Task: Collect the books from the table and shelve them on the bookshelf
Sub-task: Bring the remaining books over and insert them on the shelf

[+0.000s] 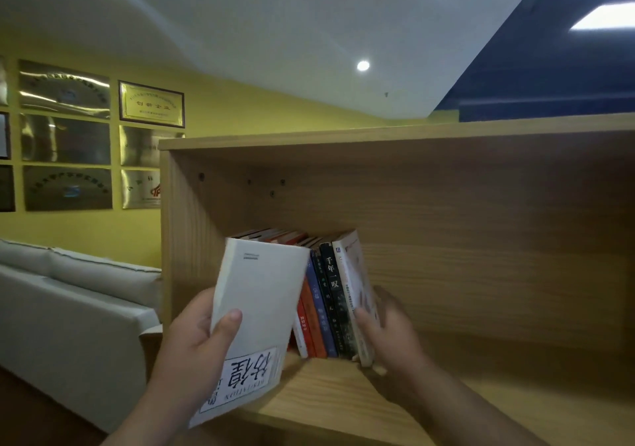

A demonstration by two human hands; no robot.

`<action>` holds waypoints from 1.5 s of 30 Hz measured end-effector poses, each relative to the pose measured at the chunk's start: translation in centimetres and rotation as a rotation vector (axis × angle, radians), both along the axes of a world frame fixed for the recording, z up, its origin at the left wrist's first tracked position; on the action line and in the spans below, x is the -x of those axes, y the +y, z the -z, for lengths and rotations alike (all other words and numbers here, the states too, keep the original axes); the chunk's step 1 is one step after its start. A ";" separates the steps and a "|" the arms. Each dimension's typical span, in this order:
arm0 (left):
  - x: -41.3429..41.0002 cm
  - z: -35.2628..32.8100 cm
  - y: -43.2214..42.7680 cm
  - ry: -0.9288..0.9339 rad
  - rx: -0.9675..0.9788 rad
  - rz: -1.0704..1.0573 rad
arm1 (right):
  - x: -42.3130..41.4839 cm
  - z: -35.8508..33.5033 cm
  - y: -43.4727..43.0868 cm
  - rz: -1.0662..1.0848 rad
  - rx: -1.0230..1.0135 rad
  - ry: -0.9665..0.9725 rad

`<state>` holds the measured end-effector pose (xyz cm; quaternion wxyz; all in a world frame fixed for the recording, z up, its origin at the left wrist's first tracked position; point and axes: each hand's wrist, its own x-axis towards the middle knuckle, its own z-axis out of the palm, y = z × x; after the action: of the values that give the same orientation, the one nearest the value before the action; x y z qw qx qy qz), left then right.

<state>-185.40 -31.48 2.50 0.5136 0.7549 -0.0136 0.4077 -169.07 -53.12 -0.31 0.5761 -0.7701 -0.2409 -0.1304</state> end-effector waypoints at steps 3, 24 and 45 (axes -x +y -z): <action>0.4 -1.7 -0.6 0.136 -0.160 0.101 | 2.4 -3.1 -1.2 -0.012 -0.124 -0.092; -7.3 -2.8 -10.7 0.189 0.247 0.236 | -1.0 -0.7 -6.9 0.030 -0.450 0.523; -12.9 0.4 -6.4 0.114 -0.236 -0.192 | -2.3 1.6 -1.8 -0.014 0.419 0.002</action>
<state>-172.51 -37.84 2.14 0.3801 0.8297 0.0399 0.4069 -166.72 -54.89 -1.87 0.4046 -0.8714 -0.2676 -0.0726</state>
